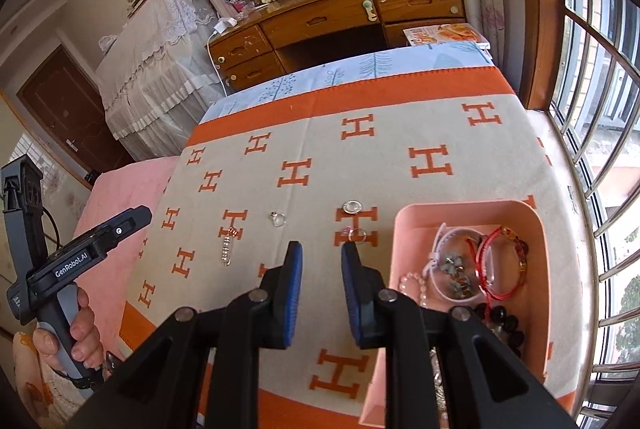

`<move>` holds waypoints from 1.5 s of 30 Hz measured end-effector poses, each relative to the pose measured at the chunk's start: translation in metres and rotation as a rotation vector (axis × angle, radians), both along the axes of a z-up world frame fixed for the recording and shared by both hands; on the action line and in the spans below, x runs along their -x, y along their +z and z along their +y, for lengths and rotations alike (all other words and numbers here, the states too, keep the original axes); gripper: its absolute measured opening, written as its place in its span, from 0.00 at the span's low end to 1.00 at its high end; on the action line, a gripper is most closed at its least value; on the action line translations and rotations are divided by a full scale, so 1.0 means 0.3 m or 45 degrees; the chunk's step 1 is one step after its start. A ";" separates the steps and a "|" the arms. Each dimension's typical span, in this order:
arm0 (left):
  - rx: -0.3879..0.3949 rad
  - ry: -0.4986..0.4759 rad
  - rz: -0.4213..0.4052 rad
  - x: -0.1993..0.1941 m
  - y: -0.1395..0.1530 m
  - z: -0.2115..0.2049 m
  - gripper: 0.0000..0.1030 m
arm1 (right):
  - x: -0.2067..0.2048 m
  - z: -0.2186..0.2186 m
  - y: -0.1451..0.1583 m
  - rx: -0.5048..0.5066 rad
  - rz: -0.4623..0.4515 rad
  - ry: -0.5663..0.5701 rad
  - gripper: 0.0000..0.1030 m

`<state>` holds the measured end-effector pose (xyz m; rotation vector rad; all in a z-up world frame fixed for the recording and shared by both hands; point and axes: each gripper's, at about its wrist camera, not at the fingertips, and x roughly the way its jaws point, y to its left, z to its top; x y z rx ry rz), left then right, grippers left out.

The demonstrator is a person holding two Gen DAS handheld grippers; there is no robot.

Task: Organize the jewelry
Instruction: 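Close the right tool on the large pearl ring while left grasps the pearl safety pin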

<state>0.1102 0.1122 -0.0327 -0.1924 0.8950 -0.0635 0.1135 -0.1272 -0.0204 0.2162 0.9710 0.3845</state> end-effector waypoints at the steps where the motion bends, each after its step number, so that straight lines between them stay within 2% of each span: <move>1: 0.000 0.000 0.013 -0.002 -0.015 0.004 0.51 | -0.006 0.021 0.001 0.008 -0.005 0.012 0.20; 6: 0.010 -0.018 0.106 -0.026 -0.119 0.003 0.51 | -0.067 0.104 -0.002 0.054 -0.019 0.048 0.20; 9: 0.018 -0.036 0.173 -0.058 -0.190 -0.017 0.51 | -0.138 0.112 -0.028 0.094 0.015 0.025 0.20; 12: 0.033 -0.038 0.249 -0.101 -0.253 -0.026 0.51 | -0.224 0.107 -0.083 0.163 0.102 -0.002 0.20; 14: 0.046 -0.042 0.288 -0.128 -0.281 -0.029 0.51 | -0.277 0.104 -0.129 0.161 0.189 0.014 0.20; 17: 0.056 -0.048 0.317 -0.155 -0.300 -0.033 0.51 | -0.339 0.103 -0.198 0.158 0.323 0.007 0.20; 19: 0.056 -0.052 0.331 -0.169 -0.305 -0.038 0.51 | -0.368 0.109 -0.237 0.205 0.393 -0.009 0.20; 22: 0.056 -0.049 0.346 -0.184 -0.314 -0.042 0.51 | -0.387 0.124 -0.277 0.284 0.443 -0.038 0.20; 25: 0.065 -0.043 0.364 -0.194 -0.323 -0.039 0.51 | -0.396 0.142 -0.304 0.310 0.482 -0.042 0.20; 30: 0.062 -0.046 0.377 -0.201 -0.330 -0.037 0.51 | -0.401 0.155 -0.315 0.408 0.481 -0.088 0.20; 37: 0.058 -0.067 0.395 -0.222 -0.341 -0.060 0.51 | -0.406 0.176 -0.308 0.475 0.437 -0.068 0.19; 40: 0.052 -0.069 0.414 -0.227 -0.348 -0.068 0.50 | -0.408 0.180 -0.306 0.463 0.415 -0.054 0.19; 45: 0.040 -0.070 0.452 -0.238 -0.359 -0.080 0.38 | -0.365 0.179 -0.254 0.417 0.327 -0.040 0.19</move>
